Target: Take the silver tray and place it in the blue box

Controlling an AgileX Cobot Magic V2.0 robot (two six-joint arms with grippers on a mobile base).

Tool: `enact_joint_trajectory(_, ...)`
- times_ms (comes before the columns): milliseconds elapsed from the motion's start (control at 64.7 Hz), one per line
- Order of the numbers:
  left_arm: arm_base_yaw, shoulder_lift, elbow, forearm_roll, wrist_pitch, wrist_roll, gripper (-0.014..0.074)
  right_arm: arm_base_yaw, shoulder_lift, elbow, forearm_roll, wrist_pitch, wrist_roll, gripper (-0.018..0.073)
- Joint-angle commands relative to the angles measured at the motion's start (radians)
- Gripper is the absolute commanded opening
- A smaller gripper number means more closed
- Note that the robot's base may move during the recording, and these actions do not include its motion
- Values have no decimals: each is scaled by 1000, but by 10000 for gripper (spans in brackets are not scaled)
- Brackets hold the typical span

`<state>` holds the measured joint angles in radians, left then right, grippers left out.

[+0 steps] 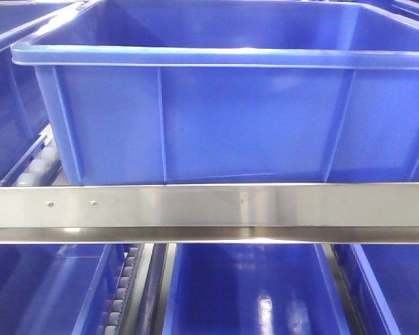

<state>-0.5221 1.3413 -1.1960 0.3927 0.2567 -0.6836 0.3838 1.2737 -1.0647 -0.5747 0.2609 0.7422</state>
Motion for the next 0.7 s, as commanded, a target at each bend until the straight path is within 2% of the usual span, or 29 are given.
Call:
enact_joint_trajectory(0,-6,-135,97,31,-152,4,-93,-2,-117,66,-80,-133,-21,50)
enact_joint_trajectory(124,-6,-303,299,69,-246,4,-93,-2,-270,247,-139,-272,-21,50)
enact_joint_trajectory(185,-6,-394,417,111,-278,4,-93,-2,-371,340,-157,-315,-21,50)
enact_joint_trajectory(448,-6,-825,759,123,-272,4,-93,-2,-781,608,-157,-252,-21,50)
enact_joint_trajectory(680,-6,-1071,863,123,-274,4,-93,-2,-1009,687,-157,-254,-21,50)
